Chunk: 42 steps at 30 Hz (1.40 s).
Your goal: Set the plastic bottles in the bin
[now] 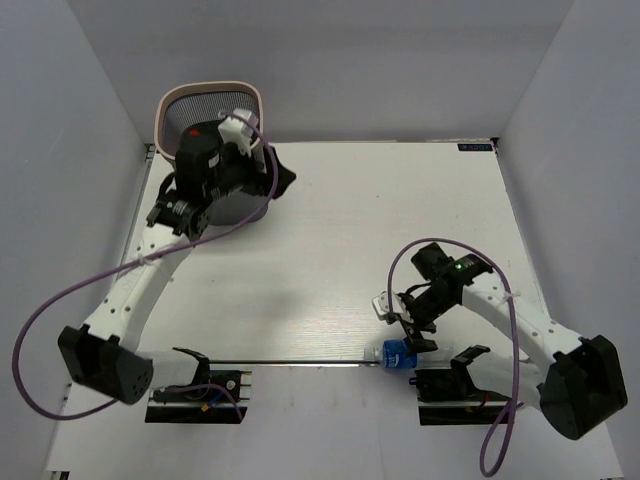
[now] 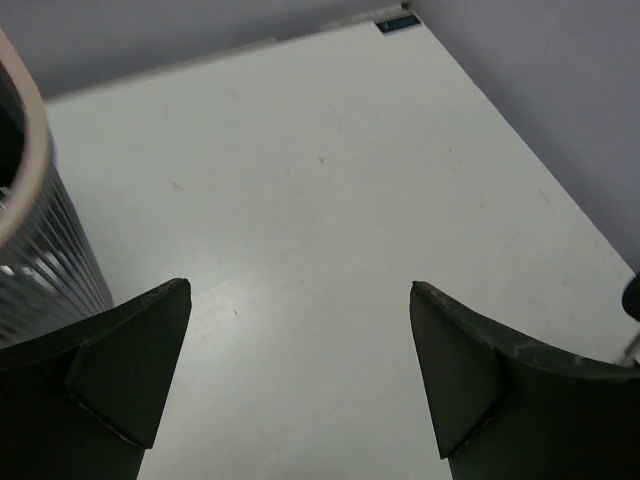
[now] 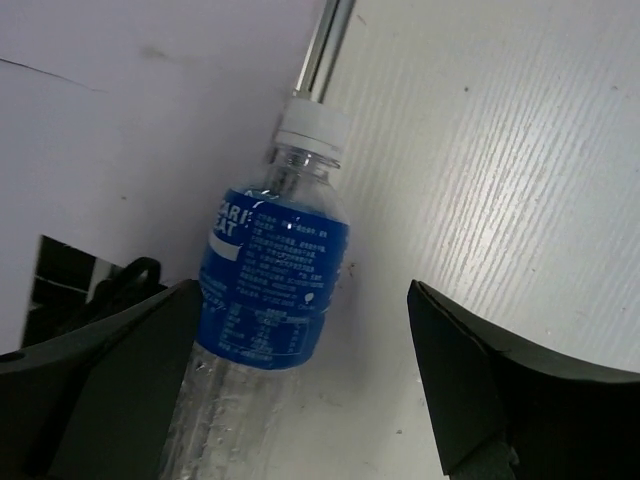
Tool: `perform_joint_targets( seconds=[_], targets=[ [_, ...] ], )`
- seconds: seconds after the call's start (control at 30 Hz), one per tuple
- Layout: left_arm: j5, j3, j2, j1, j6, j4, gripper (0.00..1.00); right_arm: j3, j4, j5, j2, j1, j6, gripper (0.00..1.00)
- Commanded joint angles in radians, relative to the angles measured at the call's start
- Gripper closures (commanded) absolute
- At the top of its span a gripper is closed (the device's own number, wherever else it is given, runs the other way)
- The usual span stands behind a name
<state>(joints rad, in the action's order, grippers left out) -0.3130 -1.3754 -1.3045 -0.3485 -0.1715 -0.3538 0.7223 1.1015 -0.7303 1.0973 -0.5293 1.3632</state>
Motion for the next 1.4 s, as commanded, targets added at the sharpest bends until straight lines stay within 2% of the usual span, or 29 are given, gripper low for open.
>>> perform_joint_targets(
  seconds=[0.0, 0.17, 0.27, 0.37, 0.43, 0.5, 0.53, 0.57, 0.6, 0.7, 0.73, 0.77, 0.8, 0.9, 0.93, 1.03, 1.07, 1.13, 1.17, 1.23, 1.27, 1.37],
  targets=[
    [-0.103, 0.151, 0.099, -0.024, -0.062, 0.067, 0.0, -0.053, -0.207, 0.106, -0.043, -0.05, -0.145, 0.11],
    [-0.153, 0.355, 0.215, -0.069, -0.163, 0.183, 0.0, -0.162, -0.356, 0.245, -0.043, -0.116, -0.268, 0.1],
    [-0.144, 0.455, 0.25, -0.096, -0.181, 0.184, 0.0, -0.199, -0.388, 0.281, -0.048, -0.155, -0.303, 0.1],
    [-0.135, 0.501, 0.251, -0.106, -0.181, 0.184, 0.0, -0.242, -0.417, 0.321, -0.05, -0.199, -0.354, 0.2],
    [-0.135, 0.512, 0.251, -0.127, -0.181, 0.184, 0.0, -0.273, -0.466, 0.37, -0.051, -0.209, -0.392, 0.37],
    [-0.124, 0.521, 0.251, -0.127, -0.181, 0.174, 0.0, -0.262, -0.48, 0.384, -0.053, -0.212, -0.423, 0.61],
    [-0.124, 0.532, 0.251, -0.138, -0.181, 0.174, 0.0, -0.241, -0.48, 0.385, -0.056, -0.21, -0.427, 0.86],
    [-0.112, 0.542, 0.251, -0.138, -0.181, 0.165, 0.0, -0.206, -0.483, 0.39, -0.053, -0.206, -0.443, 0.97],
    [-0.112, 0.542, 0.251, -0.148, -0.172, 0.156, 0.0, -0.186, -0.488, 0.394, -0.048, -0.204, -0.446, 1.0],
    [-0.094, 0.588, 0.261, -0.158, -0.172, 0.13, 0.0, -0.034, -0.561, 0.457, -0.004, -0.198, -0.489, 1.0],
    [-0.094, 0.62, 0.273, -0.158, -0.172, 0.13, 0.0, 0.001, -0.653, 0.497, 0.012, -0.193, -0.519, 1.0],
    [-0.094, 0.637, 0.274, -0.158, -0.172, 0.121, 0.0, 0.131, -0.689, 0.535, 0.03, -0.187, -0.533, 1.0],
    [-0.081, 0.671, 0.299, -0.167, -0.172, 0.11, 0.0, 0.178, -0.795, 0.552, 0.091, -0.181, -0.57, 1.0],
    [-0.054, 0.719, 0.338, -0.167, -0.172, 0.098, 0.0, 0.452, -0.903, 0.603, 0.189, -0.158, -0.61, 1.0],
    [-0.054, 0.746, 0.37, -0.167, -0.181, 0.087, 0.0, 0.491, -0.931, 0.609, 0.244, -0.15, -0.619, 1.0],
    [-0.032, 0.791, 0.421, -0.167, -0.2, 0.062, 0.0, 0.701, -0.992, 0.58, 0.374, -0.143, -0.661, 1.0],
    [-0.022, 0.791, 0.451, -0.167, -0.2, 0.049, 0.0, 0.836, -1.023, 0.531, 0.428, -0.144, -0.677, 1.0],
    [-0.021, 0.818, 0.478, -0.167, -0.21, 0.035, 0.0, 0.929, -1.042, 0.488, 0.543, -0.147, -0.713, 1.0],
    [-0.021, 0.819, 0.496, -0.167, -0.22, 0.035, 0.0, 1.056, -1.077, 0.411, 0.573, -0.149, -0.743, 1.0],
    [-0.021, 0.838, 0.51, -0.167, -0.22, 0.024, 0.0, 1.126, -1.153, 0.329, 0.681, -0.156, -0.78, 1.0],
    [-0.021, 0.839, 0.51, -0.167, -0.229, 0.015, 0.0, 1.225, -1.217, 0.298, 0.709, -0.17, -0.791, 1.0],
    [-0.021, 0.839, 0.519, -0.167, -0.229, 0.006, 0.0, 1.353, -1.345, 0.272, 0.852, -0.21, -0.822, 1.0]
  ],
)
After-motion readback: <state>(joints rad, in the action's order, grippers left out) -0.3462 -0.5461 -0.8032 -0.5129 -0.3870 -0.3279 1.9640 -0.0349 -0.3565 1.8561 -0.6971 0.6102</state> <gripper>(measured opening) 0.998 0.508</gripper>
